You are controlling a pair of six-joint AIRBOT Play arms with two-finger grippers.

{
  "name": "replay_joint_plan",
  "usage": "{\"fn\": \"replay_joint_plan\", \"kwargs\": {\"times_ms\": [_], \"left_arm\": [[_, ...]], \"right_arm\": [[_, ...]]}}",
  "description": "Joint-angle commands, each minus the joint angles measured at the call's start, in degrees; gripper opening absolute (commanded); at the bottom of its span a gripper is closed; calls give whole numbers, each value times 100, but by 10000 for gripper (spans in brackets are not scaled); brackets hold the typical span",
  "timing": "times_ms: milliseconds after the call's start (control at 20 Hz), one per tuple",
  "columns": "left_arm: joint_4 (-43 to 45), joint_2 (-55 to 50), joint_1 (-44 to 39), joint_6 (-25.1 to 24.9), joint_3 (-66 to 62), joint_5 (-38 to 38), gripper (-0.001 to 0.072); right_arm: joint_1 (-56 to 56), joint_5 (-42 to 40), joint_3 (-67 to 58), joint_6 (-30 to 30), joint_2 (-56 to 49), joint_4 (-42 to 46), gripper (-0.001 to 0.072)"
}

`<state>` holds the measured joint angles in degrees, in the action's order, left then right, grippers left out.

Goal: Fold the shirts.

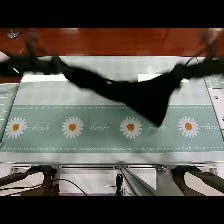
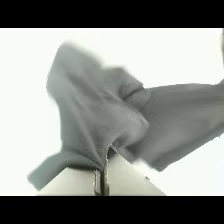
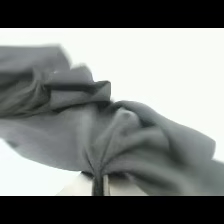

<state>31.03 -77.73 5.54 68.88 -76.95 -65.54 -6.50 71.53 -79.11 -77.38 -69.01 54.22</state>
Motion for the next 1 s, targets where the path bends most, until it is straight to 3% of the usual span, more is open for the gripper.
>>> {"fn": "replay_joint_plan", "kwargs": {"times_ms": [0,150,300,400,600,750,950], "left_arm": [[-149,455,323,437,-1786,673,29],[-146,1054,704,562,-2712,815,28],[-39,1989,1233,581,-2857,715,29],[481,2645,1491,645,-2855,289,29],[2114,3713,1541,1259,-2830,-1097,29],[2463,4258,1539,1488,-2306,-2133,29],[2470,5106,1537,1851,-181,-2387,29]], "right_arm": [[-310,671,-2662,13,0,162,29],[-310,1137,-3899,-61,286,162,29],[-310,1213,-3932,-81,1123,247,29],[-310,1482,-3932,-81,1639,343,29],[-310,1661,-3720,-190,2450,470,29],[-310,2028,-3101,-317,2870,501,29],[-308,2197,-1429,-492,3298,417,29]]}}
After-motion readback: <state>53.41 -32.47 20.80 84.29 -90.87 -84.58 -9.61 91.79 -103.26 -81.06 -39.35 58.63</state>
